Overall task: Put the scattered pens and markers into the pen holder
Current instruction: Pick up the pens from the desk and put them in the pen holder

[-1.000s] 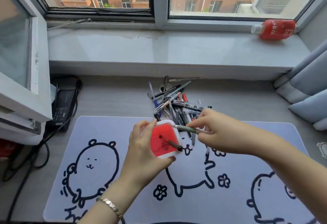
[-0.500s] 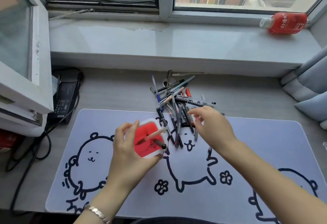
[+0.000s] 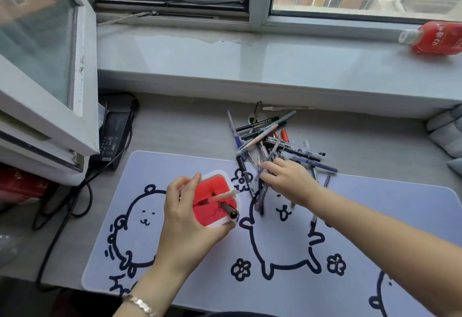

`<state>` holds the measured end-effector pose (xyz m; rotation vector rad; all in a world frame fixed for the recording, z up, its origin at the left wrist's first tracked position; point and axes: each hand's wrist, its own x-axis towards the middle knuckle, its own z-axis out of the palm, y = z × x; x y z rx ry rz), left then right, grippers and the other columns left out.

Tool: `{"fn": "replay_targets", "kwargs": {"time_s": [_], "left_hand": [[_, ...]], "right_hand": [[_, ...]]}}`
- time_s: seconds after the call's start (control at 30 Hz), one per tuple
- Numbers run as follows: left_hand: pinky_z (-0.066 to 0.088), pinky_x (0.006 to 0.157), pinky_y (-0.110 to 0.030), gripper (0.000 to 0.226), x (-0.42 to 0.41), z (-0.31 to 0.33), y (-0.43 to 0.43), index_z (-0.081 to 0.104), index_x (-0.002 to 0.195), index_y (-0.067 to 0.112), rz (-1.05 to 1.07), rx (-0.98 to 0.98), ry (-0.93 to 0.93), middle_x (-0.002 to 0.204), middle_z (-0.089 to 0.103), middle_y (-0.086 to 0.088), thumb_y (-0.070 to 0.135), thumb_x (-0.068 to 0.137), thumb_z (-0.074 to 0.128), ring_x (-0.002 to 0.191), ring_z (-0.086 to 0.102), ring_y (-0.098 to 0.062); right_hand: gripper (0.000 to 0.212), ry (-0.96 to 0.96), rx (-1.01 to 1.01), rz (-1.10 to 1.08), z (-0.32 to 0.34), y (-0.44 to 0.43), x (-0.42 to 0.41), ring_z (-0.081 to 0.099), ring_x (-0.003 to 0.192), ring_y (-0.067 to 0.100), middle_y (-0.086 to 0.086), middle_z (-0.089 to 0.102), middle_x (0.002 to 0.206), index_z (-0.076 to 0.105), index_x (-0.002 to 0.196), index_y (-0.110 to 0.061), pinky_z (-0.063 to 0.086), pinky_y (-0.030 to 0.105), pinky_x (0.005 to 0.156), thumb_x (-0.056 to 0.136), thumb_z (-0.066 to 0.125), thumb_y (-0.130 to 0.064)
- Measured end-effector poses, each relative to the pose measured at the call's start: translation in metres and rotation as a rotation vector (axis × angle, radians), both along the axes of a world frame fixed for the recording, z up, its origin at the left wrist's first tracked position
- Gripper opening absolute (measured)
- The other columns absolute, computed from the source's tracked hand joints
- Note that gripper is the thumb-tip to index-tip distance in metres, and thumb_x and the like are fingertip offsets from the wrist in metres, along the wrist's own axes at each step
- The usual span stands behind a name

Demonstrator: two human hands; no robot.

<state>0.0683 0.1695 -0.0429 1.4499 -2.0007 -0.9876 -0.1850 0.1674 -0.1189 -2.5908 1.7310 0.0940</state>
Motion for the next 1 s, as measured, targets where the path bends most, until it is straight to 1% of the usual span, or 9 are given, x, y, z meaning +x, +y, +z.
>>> {"fn": "replay_targets", "kwargs": {"time_s": [0.17, 0.33, 0.5, 0.6, 0.7, 0.8, 0.87, 0.93, 1.0], "left_hand": [[0.019, 0.079, 0.013, 0.097, -0.009, 0.001, -0.003, 0.039, 0.134, 0.020, -0.027, -0.005, -0.002, 0.121, 0.029, 0.010, 0.025, 0.051, 0.088, 0.116, 0.035, -0.004], [0.020, 0.078, 0.013, 0.096, -0.012, 0.006, -0.007, 0.040, 0.134, 0.017, -0.024, -0.019, 0.001, 0.120, 0.030, 0.008, 0.025, 0.051, 0.088, 0.110, 0.033, 0.001], [0.020, 0.077, 0.014, 0.097, -0.005, 0.007, -0.011, 0.040, 0.133, 0.015, 0.010, -0.009, 0.000, 0.119, 0.030, 0.009, 0.025, 0.050, 0.088, 0.107, 0.031, 0.005], [0.021, 0.075, 0.014, 0.097, -0.001, 0.008, -0.012, 0.040, 0.134, 0.016, 0.027, 0.007, 0.000, 0.119, 0.029, 0.010, 0.026, 0.051, 0.088, 0.111, 0.032, -0.001], [0.020, 0.075, 0.014, 0.097, 0.000, 0.007, -0.012, 0.039, 0.134, 0.017, 0.024, 0.011, -0.002, 0.118, 0.029, 0.010, 0.027, 0.050, 0.088, 0.109, 0.031, 0.003], [0.019, 0.078, 0.014, 0.097, -0.003, 0.005, -0.010, 0.040, 0.134, 0.018, 0.006, 0.023, -0.011, 0.118, 0.029, 0.010, 0.025, 0.051, 0.088, 0.106, 0.029, 0.008], [0.019, 0.078, 0.013, 0.096, -0.009, 0.004, -0.009, 0.039, 0.134, 0.017, -0.023, 0.027, -0.020, 0.118, 0.029, 0.009, 0.024, 0.052, 0.088, 0.108, 0.030, 0.005], [0.019, 0.081, 0.013, 0.097, -0.017, 0.004, -0.007, 0.038, 0.135, 0.017, -0.062, 0.029, -0.025, 0.119, 0.030, 0.008, 0.023, 0.052, 0.088, 0.111, 0.032, 0.000], [0.018, 0.084, 0.012, 0.100, -0.025, 0.004, -0.005, 0.037, 0.136, 0.017, -0.106, 0.012, -0.025, 0.119, 0.030, 0.009, 0.023, 0.051, 0.088, 0.111, 0.031, 0.002]], "right_hand": [[0.035, -0.020, -0.046, -0.009, -0.001, 0.014, -0.010, 0.061, 0.065, 0.017, 0.002, 0.071, 0.086, 0.065, 0.072, -0.014, 0.048, 0.022, 0.051, 0.044, 0.083, -0.002], [0.027, -0.076, -0.100, -0.061, -0.006, -0.002, -0.003, 0.067, 0.073, 0.026, 0.014, 0.071, 0.101, 0.064, 0.076, -0.005, 0.055, 0.029, 0.050, 0.054, 0.076, 0.004], [0.040, -0.037, -0.072, -0.132, -0.013, -0.030, 0.019, 0.059, 0.054, 0.023, 0.005, 0.064, 0.063, 0.059, 0.068, -0.009, 0.041, 0.024, 0.036, 0.037, 0.080, 0.006], [0.041, -0.112, -0.147, -0.133, -0.007, -0.035, 0.020, 0.057, 0.050, 0.020, 0.002, 0.062, 0.060, 0.060, 0.073, -0.011, 0.039, 0.023, 0.035, 0.041, 0.082, 0.004], [0.009, -0.415, -0.356, -0.191, 0.019, -0.028, 0.015, 0.060, 0.062, 0.017, 0.006, 0.068, 0.076, 0.066, 0.084, -0.008, 0.051, 0.026, 0.049, 0.075, 0.067, -0.005], [0.014, -0.951, -0.556, -0.440, 0.075, -0.011, 0.018, 0.059, 0.069, 0.011, 0.010, 0.064, 0.080, 0.061, 0.084, 0.003, 0.047, 0.013, 0.061, 0.085, 0.055, -0.009], [0.017, -1.369, -0.495, -0.534, 0.110, 0.007, 0.027, 0.061, 0.067, 0.003, 0.004, 0.061, 0.078, 0.059, 0.087, 0.003, 0.046, 0.011, 0.060, 0.085, 0.052, -0.013], [0.014, -1.492, -0.357, -0.533, 0.129, 0.026, 0.043, 0.062, 0.063, -0.002, -0.009, 0.063, 0.074, 0.060, 0.087, -0.002, 0.046, 0.009, 0.058, 0.084, 0.053, -0.014], [0.004, -1.414, -0.168, -0.557, 0.129, 0.040, 0.059, 0.063, 0.060, -0.003, -0.014, 0.065, 0.065, 0.063, 0.082, -0.007, 0.046, 0.008, 0.055, 0.083, 0.059, -0.006]]}}
